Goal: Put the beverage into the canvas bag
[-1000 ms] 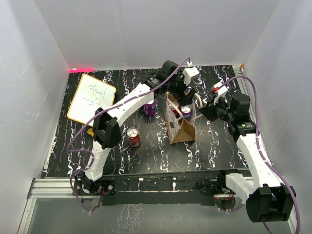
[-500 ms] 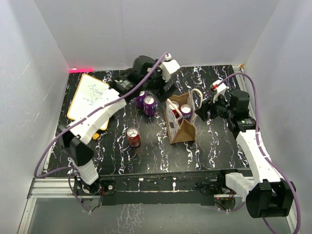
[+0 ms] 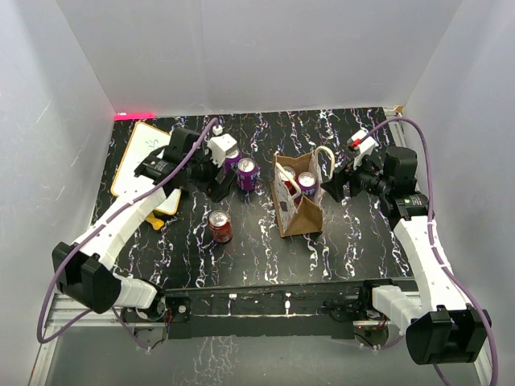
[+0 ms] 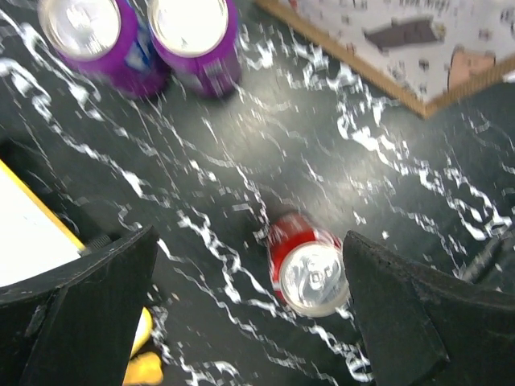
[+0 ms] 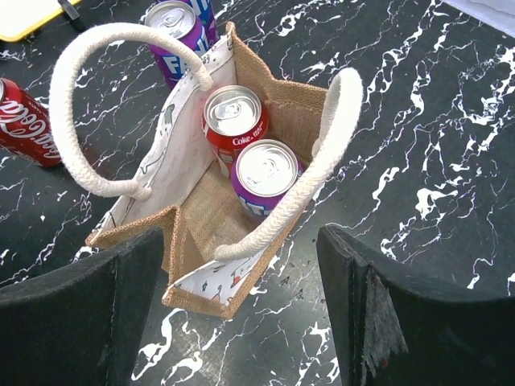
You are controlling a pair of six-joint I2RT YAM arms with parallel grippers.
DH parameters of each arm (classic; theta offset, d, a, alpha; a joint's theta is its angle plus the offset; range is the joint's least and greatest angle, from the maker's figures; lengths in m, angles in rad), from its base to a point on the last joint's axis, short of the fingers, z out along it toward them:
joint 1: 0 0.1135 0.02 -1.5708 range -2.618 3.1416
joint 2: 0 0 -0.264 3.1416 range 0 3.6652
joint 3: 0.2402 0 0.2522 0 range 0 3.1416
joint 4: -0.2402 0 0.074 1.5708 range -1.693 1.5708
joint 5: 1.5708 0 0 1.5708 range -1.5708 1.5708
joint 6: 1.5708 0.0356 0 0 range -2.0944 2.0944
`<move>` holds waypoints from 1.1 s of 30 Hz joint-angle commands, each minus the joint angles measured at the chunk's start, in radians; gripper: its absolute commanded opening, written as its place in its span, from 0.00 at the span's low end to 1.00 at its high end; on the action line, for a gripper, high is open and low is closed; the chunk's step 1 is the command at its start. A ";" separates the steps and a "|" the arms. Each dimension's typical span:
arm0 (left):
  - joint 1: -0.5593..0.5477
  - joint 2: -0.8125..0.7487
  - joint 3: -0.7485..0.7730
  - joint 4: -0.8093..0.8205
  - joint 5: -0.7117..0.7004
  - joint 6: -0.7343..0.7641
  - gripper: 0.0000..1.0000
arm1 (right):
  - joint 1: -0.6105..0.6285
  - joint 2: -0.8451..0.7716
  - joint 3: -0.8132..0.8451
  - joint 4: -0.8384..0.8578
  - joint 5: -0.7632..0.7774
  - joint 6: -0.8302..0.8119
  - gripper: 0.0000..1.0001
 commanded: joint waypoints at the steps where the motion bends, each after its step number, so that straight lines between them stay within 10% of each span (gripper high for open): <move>1: 0.023 -0.066 -0.065 -0.097 0.127 0.013 0.97 | -0.011 -0.024 0.048 -0.003 -0.025 -0.026 0.80; 33: -0.035 0.045 -0.286 -0.006 0.088 0.035 0.85 | -0.042 -0.041 -0.012 0.034 -0.044 -0.012 0.80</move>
